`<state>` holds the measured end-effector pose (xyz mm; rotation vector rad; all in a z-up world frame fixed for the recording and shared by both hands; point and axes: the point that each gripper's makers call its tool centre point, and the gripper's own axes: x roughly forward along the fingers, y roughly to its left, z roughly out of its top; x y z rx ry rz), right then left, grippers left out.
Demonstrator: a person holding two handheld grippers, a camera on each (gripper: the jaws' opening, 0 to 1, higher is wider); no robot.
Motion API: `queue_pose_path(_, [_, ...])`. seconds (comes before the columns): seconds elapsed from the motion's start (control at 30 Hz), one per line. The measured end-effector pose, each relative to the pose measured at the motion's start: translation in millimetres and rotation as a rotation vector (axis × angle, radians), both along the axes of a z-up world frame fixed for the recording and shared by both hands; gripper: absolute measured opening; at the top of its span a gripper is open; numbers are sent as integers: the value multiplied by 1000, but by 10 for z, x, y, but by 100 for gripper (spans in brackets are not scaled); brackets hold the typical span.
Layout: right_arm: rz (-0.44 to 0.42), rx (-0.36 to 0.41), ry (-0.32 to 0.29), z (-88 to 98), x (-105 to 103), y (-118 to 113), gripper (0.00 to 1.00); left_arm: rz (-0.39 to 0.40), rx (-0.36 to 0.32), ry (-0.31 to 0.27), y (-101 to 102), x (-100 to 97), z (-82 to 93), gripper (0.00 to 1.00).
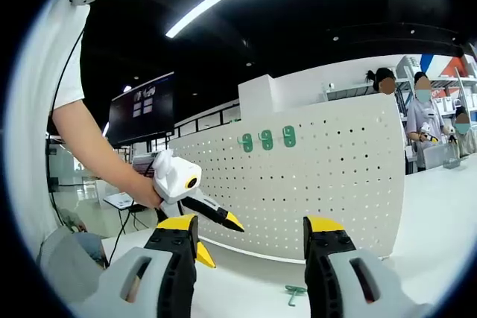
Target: Insert the hook assembly into the mounting plate slot until the hook locks in place.
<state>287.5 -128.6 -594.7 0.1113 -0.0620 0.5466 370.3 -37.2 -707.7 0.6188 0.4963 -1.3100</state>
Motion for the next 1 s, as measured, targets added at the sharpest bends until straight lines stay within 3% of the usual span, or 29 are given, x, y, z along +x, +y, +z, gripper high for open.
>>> queue_pose_path(1.0, [3,-18,-1,-29,-12,8,55,-127,147,58,-371,118,-428,67])
